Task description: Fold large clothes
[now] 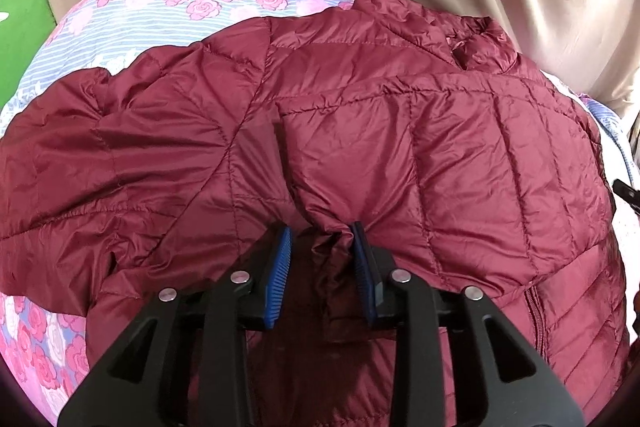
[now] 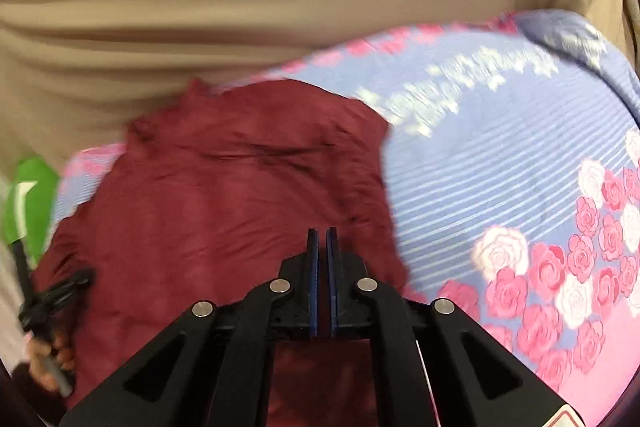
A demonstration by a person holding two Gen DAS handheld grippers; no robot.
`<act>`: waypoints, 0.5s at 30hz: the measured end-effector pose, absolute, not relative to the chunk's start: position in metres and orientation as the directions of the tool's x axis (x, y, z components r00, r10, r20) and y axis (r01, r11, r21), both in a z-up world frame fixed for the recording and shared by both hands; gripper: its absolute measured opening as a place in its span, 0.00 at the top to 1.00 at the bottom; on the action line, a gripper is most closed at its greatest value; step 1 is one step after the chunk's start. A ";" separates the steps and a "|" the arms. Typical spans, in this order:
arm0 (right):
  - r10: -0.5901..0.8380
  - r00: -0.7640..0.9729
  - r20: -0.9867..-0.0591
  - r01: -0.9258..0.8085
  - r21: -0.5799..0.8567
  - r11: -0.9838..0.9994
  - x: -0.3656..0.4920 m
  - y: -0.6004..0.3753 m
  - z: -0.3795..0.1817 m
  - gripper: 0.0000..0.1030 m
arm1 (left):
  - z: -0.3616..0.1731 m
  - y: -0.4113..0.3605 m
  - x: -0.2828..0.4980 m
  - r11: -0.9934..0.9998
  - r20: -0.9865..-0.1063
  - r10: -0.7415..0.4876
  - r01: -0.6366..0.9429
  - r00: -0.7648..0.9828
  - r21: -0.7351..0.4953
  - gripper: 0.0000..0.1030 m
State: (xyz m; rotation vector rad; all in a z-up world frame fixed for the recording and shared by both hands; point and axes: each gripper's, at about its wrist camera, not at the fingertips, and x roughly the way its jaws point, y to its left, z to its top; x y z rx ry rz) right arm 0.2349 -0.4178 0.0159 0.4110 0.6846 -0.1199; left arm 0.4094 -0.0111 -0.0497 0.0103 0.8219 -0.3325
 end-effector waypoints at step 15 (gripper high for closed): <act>-0.114 0.622 -0.774 0.357 0.151 0.922 0.211 -0.414 -0.021 1.00 | -0.045 0.008 0.394 0.958 -0.718 -0.276 0.242 0.638 -0.154 0.62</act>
